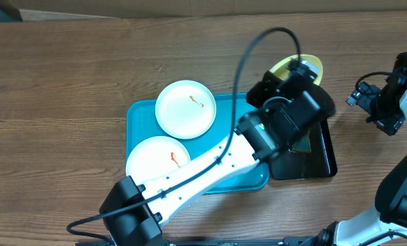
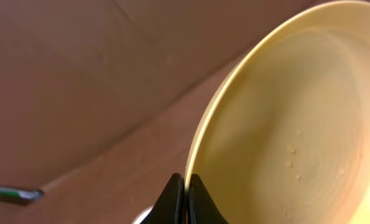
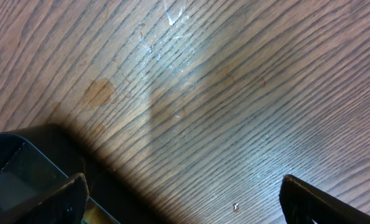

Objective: Clean dirty plates on tray and stack at the side
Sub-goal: 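Lift the yellow plate with the left gripper and swing it rightward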

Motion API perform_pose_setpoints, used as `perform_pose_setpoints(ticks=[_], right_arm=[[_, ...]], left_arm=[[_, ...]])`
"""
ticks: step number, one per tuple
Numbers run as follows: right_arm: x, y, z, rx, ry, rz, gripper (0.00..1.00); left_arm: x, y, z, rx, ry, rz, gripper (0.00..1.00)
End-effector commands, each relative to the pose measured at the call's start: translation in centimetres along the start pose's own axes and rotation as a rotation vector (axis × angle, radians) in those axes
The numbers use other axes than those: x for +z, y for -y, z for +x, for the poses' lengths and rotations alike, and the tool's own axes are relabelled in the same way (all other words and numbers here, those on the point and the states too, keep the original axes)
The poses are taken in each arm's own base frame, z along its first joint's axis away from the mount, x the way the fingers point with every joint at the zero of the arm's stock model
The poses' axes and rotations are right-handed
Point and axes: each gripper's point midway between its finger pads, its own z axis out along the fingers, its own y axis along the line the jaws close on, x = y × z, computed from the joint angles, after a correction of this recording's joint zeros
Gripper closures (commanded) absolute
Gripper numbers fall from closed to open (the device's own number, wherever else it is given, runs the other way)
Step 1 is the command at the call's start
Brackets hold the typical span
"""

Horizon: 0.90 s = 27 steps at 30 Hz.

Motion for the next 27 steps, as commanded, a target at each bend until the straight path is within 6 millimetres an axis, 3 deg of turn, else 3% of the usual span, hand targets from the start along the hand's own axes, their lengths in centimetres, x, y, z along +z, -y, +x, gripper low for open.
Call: perform_pose_setpoints(ticks=[1, 7, 21, 24, 27], right_arm=[[-1.1, -0.5, -0.9, -0.001, 0.040, -0.016, 0.00], [-1.1, -0.5, -0.9, -0.001, 0.040, -0.016, 0.00], [-1.1, -0.5, -0.9, -0.001, 0.040, -0.016, 0.00], [-1.1, -0.5, -0.9, -0.001, 0.040, -0.016, 0.00], [-1.1, -0.5, -0.9, -0.001, 0.040, -0.016, 0.00]], left_arm=[[-1.3, -1.4, -2.0, 0.102, 0.048, -0.127, 0.96], [-2.4, -2.3, -4.2, 0.121, 0.107, -0.204, 0.96], [-2.1, -2.5, -4.4, 0.055, 0.117, -0.198, 0.96], [-1.7, -0.7, -3.5, 0.011, 0.106, -0.093, 0.96], [-1.5, 4.3, -1.0, -0.074, 0.023, 0.205, 0.96]])
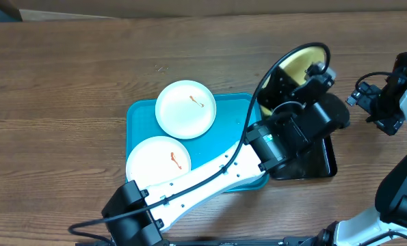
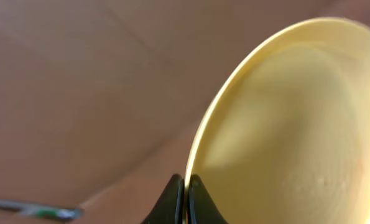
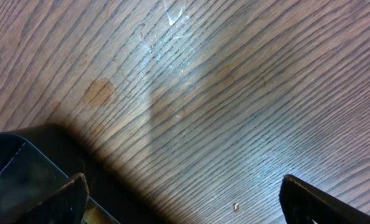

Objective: Clean dirty plates on tray and stack at the side
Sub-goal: 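Lift the yellow plate with the left gripper and swing it rightward, then set the yellow plate on the table left of the teal tray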

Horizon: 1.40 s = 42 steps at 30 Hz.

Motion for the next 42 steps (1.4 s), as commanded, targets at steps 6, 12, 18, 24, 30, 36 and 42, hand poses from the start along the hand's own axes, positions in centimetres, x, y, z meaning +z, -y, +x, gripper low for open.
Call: perform_pose_setpoints(ticks=[6, 12, 18, 24, 30, 36, 42], right_arm=[[-1.1, -0.5, -0.9, -0.001, 0.040, -0.017, 0.00], [-1.1, -0.5, -0.9, -0.001, 0.040, -0.017, 0.00], [-1.1, -0.5, -0.9, -0.001, 0.040, -0.017, 0.00], [-1.1, -0.5, -0.9, -0.001, 0.040, -0.017, 0.00], [-1.1, -0.5, -0.9, -0.001, 0.040, -0.017, 0.00], [-1.1, -0.5, -0.9, -0.001, 0.040, -0.017, 0.00], [-1.1, -0.5, -0.9, -0.001, 0.040, -0.017, 0.00]], left_arm=[[2.1, 6.5, 3.4, -0.409, -0.196, 0.484, 0.96], [6.9, 3.3, 6.2, -0.604, -0.326, 0.640, 0.96], [11.8, -4.6, 13.2, -0.912, -0.537, 0.726, 0.96], [15.0, -16.0, 24.7, -1.124, -0.717, 0.480, 0.96], [13.8, -25.9, 36.8, -1.250, -0.878, 0.107, 0.96], [11.2, -30.6, 47.3, -1.320, -0.977, -0.197, 0.96], [9.3, -29.4, 54.0, -1.353, -1.037, -0.302, 0.96]])
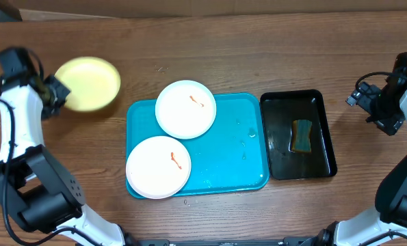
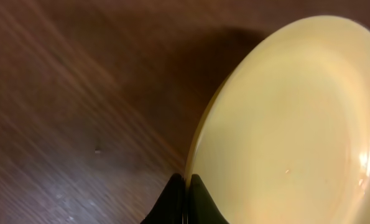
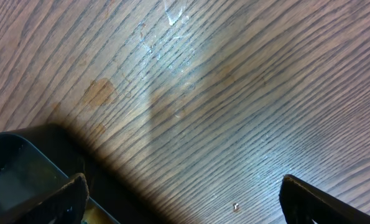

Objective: Clean dirty plates on tray and stack at the side
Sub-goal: 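Set the yellow plate on the table left of the teal tray, then move the left gripper to the upper white plate and grip its edge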

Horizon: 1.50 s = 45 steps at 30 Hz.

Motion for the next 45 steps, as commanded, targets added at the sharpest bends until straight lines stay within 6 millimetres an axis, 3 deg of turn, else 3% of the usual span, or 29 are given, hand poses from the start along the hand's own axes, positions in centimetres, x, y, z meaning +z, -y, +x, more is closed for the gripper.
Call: perform_pose_setpoints(ticks=[1, 3, 5, 7, 8, 9, 11, 15, 19, 22, 25, 30, 34, 38, 45], right_arm=[[-1.1, -0.4, -0.9, -0.001, 0.040, -0.016, 0.00], [-1.1, -0.4, -0.9, -0.001, 0.040, -0.016, 0.00], [-1.1, -0.4, -0.9, 0.000, 0.040, -0.016, 0.00], [-1.1, -0.4, -0.9, -0.001, 0.040, -0.016, 0.00], [-1.1, -0.4, -0.9, 0.000, 0.040, -0.016, 0.00], [-1.1, -0.4, -0.9, 0.000, 0.040, -0.016, 0.00], [-1.1, -0.4, -0.9, -0.001, 0.040, -0.016, 0.00], [-1.1, -0.4, -0.9, 0.000, 0.040, -0.016, 0.00], [-1.1, -0.4, -0.9, -0.001, 0.040, -0.016, 0.00], [-1.1, -0.4, -0.9, -0.001, 0.040, -0.016, 0.00], [-1.1, -0.4, -0.9, -0.001, 0.040, -0.016, 0.00], [-1.1, -0.4, -0.9, -0.001, 0.040, -0.016, 0.00], [-1.1, -0.4, -0.9, -0.001, 0.040, -0.016, 0.00], [-1.1, -0.4, -0.9, -0.001, 0.040, -0.016, 0.00], [-1.1, -0.4, -0.9, 0.000, 0.040, -0.016, 0.00]], left_arm=[[2.6, -3.2, 1.5, -0.052, -0.008, -0.073, 0.96], [3.3, -3.9, 2.0, -0.063, -0.010, -0.075, 0.96], [3.5, -4.0, 2.2, -0.065, -0.015, -0.072, 0.87], [3.5, -3.2, 2.2, -0.064, -0.019, -0.031, 0.54], [3.4, -2.7, 2.2, -0.058, -0.025, -0.003, 0.32], [3.3, -1.8, 2.2, -0.044, -0.035, 0.043, 0.21], [2.5, 0.6, 2.3, -0.011, -0.069, 0.177, 0.15], [-0.1, 4.6, 2.7, 0.018, -0.126, 0.354, 0.19], [-2.8, 8.3, 4.3, 0.094, -0.150, 0.416, 0.21], [-4.6, 11.3, 6.8, 0.187, -0.175, 0.445, 0.34], [-5.0, 13.7, 10.2, 0.302, -0.207, 0.406, 0.38], [-4.3, 15.6, 15.8, 0.523, -0.188, 0.194, 0.38], [-4.9, 17.3, 19.8, 0.661, -0.192, 0.151, 0.44], [-5.1, 17.6, 21.4, 0.692, -0.214, 0.149, 0.44], [-4.3, 16.6, 22.2, 0.656, -0.240, 0.125, 0.52]])
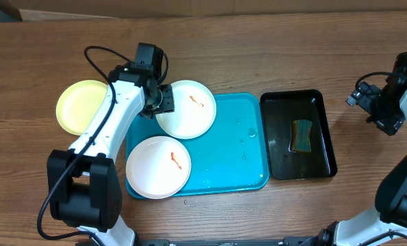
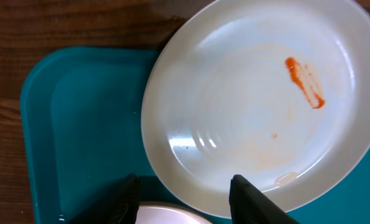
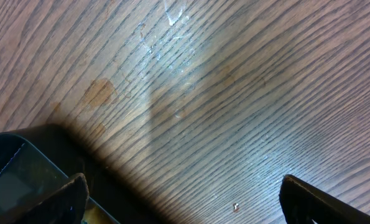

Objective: Clean dirty plates on tray and stack at the side
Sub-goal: 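Move the left gripper to the upper white plate and grip its edge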

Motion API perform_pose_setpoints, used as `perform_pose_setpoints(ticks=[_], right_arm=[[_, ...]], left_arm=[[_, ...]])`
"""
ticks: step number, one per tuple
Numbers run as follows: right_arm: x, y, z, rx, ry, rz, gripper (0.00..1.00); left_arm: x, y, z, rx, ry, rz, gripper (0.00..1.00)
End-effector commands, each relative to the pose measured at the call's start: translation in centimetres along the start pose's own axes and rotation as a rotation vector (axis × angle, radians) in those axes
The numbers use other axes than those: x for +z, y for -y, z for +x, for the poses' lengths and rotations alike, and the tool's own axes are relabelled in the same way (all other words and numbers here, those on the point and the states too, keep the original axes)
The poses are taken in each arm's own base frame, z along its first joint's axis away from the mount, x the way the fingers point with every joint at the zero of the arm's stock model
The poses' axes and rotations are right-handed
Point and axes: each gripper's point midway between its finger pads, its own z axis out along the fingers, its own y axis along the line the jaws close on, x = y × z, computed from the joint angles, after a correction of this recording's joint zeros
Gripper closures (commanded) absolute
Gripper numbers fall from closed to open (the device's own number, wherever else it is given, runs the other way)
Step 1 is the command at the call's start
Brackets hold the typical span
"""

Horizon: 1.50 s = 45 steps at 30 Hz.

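Observation:
A teal tray (image 1: 230, 157) holds two white plates, each with a red smear: one at the back (image 1: 187, 109), one at the front (image 1: 158, 166). A clean yellow plate (image 1: 82, 107) lies flat on the wood, left of the tray. My left gripper (image 1: 161, 100) hangs open over the back plate's left rim; in the left wrist view its fingers straddle that plate (image 2: 253, 106) with nothing between them (image 2: 183, 196). My right gripper (image 1: 367, 102) stays open at the far right, above bare table (image 3: 234, 93).
A black basin (image 1: 278, 116) with water and a green-yellow sponge (image 1: 302, 136) stands right of the tray. Its corner (image 3: 23, 162) shows in the right wrist view. Drops of water lie on the tray.
My left gripper was shut on the yellow plate out at the far left. The plate now lies on the table beside the tray, and the gripper is open over the back white plate.
My left gripper first held the yellow plate tilted over the black basin, and still there a second later. Then it held the plate far to the left above the table. Now the plate rests there, and the gripper is open at the tray. The right arm never moved.

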Motion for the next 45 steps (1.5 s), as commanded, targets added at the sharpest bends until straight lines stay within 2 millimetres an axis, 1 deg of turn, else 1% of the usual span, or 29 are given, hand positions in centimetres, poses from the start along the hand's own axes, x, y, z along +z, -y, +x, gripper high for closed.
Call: perform_pose_setpoints(ticks=[1, 2, 4, 6, 8, 11, 14, 18, 21, 28, 34, 36, 38, 42, 45], right_arm=[[-1.1, -0.5, -0.9, -0.001, 0.040, -0.016, 0.00], [-1.1, -0.5, -0.9, -0.001, 0.040, -0.016, 0.00], [-1.1, -0.5, -0.9, -0.001, 0.040, -0.016, 0.00], [-1.1, -0.5, -0.9, -0.001, 0.040, -0.016, 0.00], [-1.1, -0.5, -0.9, -0.001, 0.040, -0.016, 0.00], [-1.1, -0.5, -0.9, -0.001, 0.040, -0.016, 0.00], [-1.1, -0.5, -0.9, -0.001, 0.040, -0.016, 0.00], [-1.1, -0.5, -0.9, -0.001, 0.040, -0.016, 0.00], [-1.1, -0.5, -0.9, -0.001, 0.040, -0.016, 0.00], [-1.1, -0.5, -0.9, -0.001, 0.040, -0.016, 0.00], [-1.1, -0.5, -0.9, 0.000, 0.040, -0.016, 0.00], [-1.1, -0.5, -0.9, -0.001, 0.040, -0.016, 0.00], [-1.1, -0.5, -0.9, -0.001, 0.040, -0.016, 0.00], [-1.1, -0.5, -0.9, -0.001, 0.040, -0.016, 0.00], [-1.1, -0.5, -0.9, -0.001, 0.040, -0.016, 0.00]], left_arm=[[0.8, -1.0, 0.8, -0.039, -0.010, -0.033, 0.54], [1.3, -1.1, 1.2, -0.049, -0.017, -0.035, 0.55], [2.0, -1.4, 1.8, -0.064, -0.026, -0.040, 0.61], [2.9, -1.6, 2.4, -0.068, -0.031, -0.043, 0.64], [3.6, -1.9, 2.7, -0.069, -0.025, -0.049, 0.64], [4.2, -2.0, 2.7, -0.069, -0.012, -0.043, 0.66], [4.3, -2.0, 2.6, -0.069, -0.001, -0.045, 0.70], [4.2, -2.5, 2.2, -0.069, 0.019, -0.078, 0.76], [4.2, -2.5, 2.1, -0.068, 0.021, -0.078, 0.78], [4.5, -2.6, 2.5, -0.068, 0.016, -0.080, 0.77], [5.6, -2.7, 2.7, -0.068, 0.036, -0.072, 0.75], [5.7, -2.8, 2.8, -0.068, 0.037, -0.071, 0.79], [5.7, -2.7, 2.7, -0.068, 0.041, -0.069, 0.86], [5.7, -2.6, 2.8, -0.067, 0.035, -0.062, 0.87], [5.7, -2.7, 3.2, -0.067, 0.019, -0.065, 0.90]])
